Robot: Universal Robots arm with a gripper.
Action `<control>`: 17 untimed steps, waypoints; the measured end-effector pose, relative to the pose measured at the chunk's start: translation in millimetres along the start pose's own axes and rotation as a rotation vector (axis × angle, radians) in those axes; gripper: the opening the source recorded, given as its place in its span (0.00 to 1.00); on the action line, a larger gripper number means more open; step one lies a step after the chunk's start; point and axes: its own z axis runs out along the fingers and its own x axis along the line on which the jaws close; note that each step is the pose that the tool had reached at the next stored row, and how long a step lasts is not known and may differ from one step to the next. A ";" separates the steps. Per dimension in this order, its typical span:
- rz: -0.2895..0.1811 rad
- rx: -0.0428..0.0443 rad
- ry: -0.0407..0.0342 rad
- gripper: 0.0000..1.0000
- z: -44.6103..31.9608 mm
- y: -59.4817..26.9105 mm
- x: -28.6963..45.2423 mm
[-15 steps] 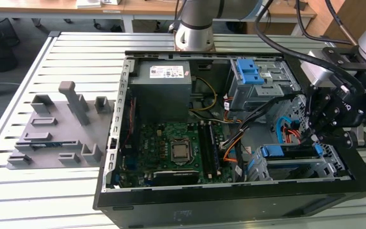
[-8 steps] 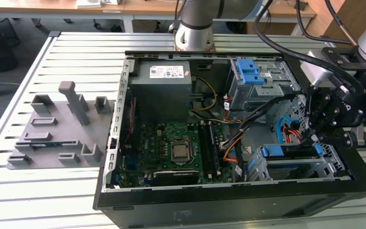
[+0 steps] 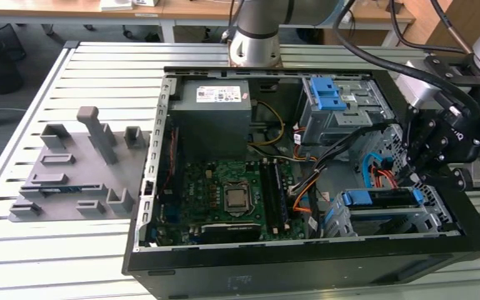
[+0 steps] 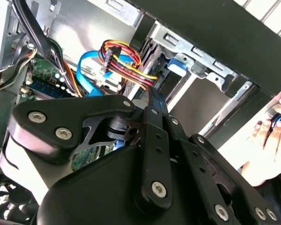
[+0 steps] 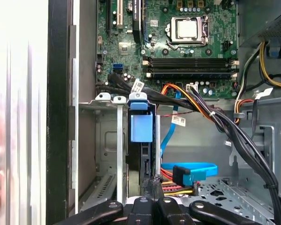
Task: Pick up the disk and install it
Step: 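Insert the second disk wire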
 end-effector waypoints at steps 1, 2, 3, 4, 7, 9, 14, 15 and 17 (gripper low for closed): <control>0.000 0.0002 0.0002 0.11 0.0 1.6 0.1; 0.000 0.0004 0.0002 0.11 0.0 4.1 0.1; 0.000 0.0010 0.0001 0.11 0.2 6.2 0.2; 0.000 0.0020 0.0001 0.11 0.2 7.7 0.2; 0.000 0.0054 0.0004 0.11 -1.3 9.3 0.4; 0.000 0.0067 0.0001 0.11 -5.0 9.5 0.3; 0.000 0.0109 -0.0001 0.11 -12.6 14.0 0.4; 0.000 0.0119 -0.0005 0.11 -13.0 14.9 0.4; 0.000 0.0134 -0.0004 0.11 -13.5 17.2 0.4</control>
